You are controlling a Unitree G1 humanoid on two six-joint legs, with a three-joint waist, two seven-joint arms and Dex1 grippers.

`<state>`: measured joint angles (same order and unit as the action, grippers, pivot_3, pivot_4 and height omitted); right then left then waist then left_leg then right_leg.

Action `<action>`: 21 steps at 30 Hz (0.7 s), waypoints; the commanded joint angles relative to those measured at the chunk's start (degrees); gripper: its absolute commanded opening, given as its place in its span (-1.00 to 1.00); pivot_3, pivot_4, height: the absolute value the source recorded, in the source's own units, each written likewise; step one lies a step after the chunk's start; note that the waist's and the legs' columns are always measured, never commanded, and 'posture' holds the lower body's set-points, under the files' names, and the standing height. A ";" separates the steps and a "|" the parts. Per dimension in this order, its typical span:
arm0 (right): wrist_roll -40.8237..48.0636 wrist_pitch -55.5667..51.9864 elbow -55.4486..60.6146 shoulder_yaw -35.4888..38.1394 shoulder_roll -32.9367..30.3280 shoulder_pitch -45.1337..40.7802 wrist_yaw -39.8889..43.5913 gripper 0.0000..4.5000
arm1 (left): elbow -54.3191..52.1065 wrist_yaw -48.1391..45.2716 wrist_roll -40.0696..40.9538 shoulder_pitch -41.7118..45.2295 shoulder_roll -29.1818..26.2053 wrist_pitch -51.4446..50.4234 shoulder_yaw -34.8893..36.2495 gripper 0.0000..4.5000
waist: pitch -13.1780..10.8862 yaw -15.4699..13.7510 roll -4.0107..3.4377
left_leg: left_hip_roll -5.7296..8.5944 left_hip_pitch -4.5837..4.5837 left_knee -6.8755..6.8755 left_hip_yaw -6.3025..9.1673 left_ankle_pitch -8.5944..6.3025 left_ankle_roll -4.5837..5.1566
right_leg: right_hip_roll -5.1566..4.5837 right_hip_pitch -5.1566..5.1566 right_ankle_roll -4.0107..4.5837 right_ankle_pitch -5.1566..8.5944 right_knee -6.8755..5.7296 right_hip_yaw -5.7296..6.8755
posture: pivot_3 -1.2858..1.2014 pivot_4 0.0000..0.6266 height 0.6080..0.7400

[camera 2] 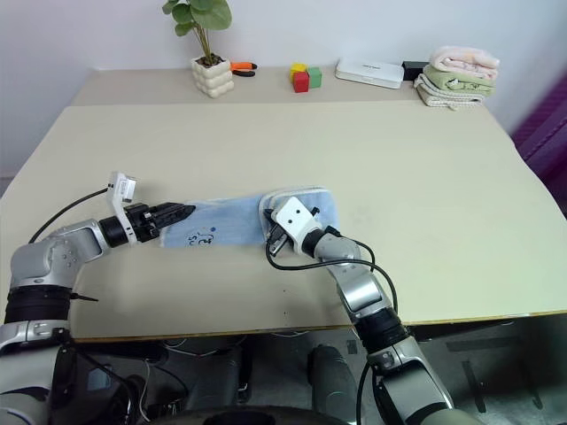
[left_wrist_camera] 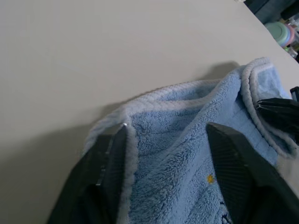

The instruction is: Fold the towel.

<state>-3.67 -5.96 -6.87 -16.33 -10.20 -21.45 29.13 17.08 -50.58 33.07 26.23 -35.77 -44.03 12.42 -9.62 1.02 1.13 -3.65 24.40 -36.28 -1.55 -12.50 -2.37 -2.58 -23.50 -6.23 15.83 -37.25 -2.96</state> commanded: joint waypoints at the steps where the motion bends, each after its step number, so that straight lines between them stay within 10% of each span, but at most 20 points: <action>1: 0.22 0.02 2.33 0.42 0.37 -0.34 -0.52 -1.00 | 0.11 -0.23 -0.48 1.09 -0.60 1.56 0.79 0.21 | 0.00 -0.01 0.00 | 0.00 0.00 0.00 0.00 0.00 0.00 | 0.00 0.00 0.00 0.00 0.00 0.00 | 0.03 -0.52 1.00; 5: 0.20 0.09 2.13 0.40 0.46 -0.47 -0.76 -1.00 | 0.48 -0.34 0.13 1.47 -0.78 0.59 1.00 -0.19 | 0.00 -0.01 0.00 | 0.00 0.00 0.00 0.00 0.01 -0.01 | 0.00 0.00 0.00 0.00 0.00 0.00 | 0.03 -0.52 1.00; 9: 0.19 0.06 2.18 0.30 0.45 -0.48 -0.87 -1.00 | 0.47 -0.03 -0.15 0.86 -0.81 0.86 1.06 -0.99 | 0.00 0.00 0.00 | 0.00 0.00 0.00 0.00 0.01 -0.01 | -0.01 0.00 0.00 0.00 0.00 0.00 | 0.03 -0.52 1.00; 21: 0.17 0.15 1.82 0.35 0.56 -0.97 -0.99 -1.00 | 2.95 1.00 -0.24 1.01 -1.56 2.21 2.73 -0.99 | 0.00 0.01 0.00 | 0.00 0.00 0.00 0.00 0.01 -0.01 | 0.00 0.00 0.00 0.00 0.00 0.00 | 0.03 -0.52 1.00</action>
<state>-3.68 -5.99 -6.87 -16.34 -10.10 -21.43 28.45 20.31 -49.64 32.84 26.68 -36.16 -42.95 12.93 -9.62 1.03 1.13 -3.65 24.40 -36.27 -1.55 -12.49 -2.38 -2.58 -23.50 -6.23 15.83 -37.25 -2.96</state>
